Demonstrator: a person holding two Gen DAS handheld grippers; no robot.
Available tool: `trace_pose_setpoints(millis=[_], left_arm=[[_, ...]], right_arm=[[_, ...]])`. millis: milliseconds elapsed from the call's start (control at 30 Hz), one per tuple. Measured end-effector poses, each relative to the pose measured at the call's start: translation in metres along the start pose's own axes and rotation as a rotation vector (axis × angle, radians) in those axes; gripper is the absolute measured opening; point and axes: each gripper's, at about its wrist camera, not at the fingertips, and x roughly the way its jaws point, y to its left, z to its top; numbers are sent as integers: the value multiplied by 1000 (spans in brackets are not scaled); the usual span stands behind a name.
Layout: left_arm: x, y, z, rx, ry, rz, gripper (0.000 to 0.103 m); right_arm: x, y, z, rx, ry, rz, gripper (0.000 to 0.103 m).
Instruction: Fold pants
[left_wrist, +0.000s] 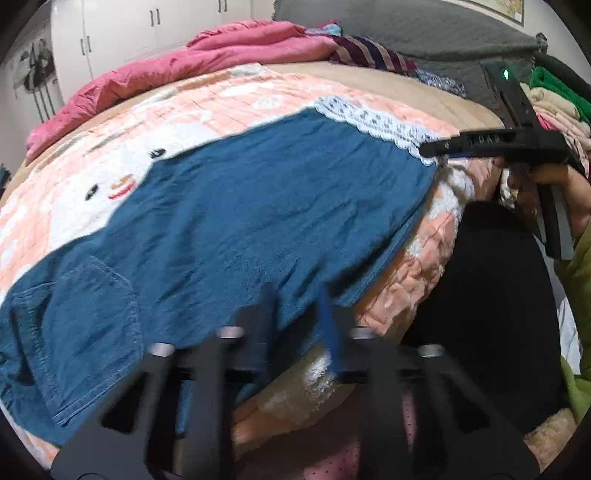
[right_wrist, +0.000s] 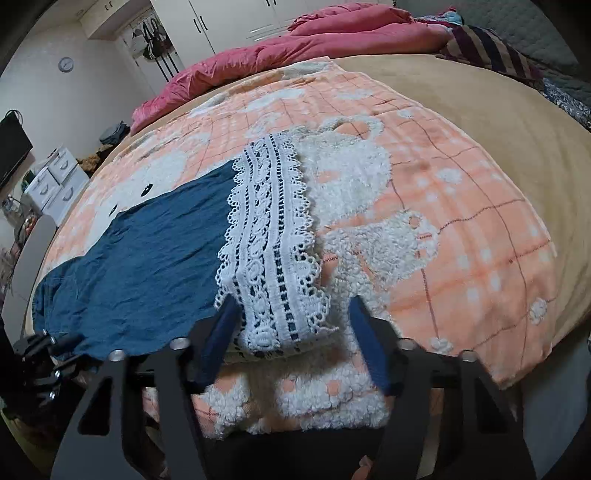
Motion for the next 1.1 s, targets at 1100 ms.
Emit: trace_pose_setpoints(millis=[1100], left_arm=[[-24, 29, -14, -132, -20, -152, 22]], right_arm=[[-49, 63, -3, -203, -134, -38, 60]])
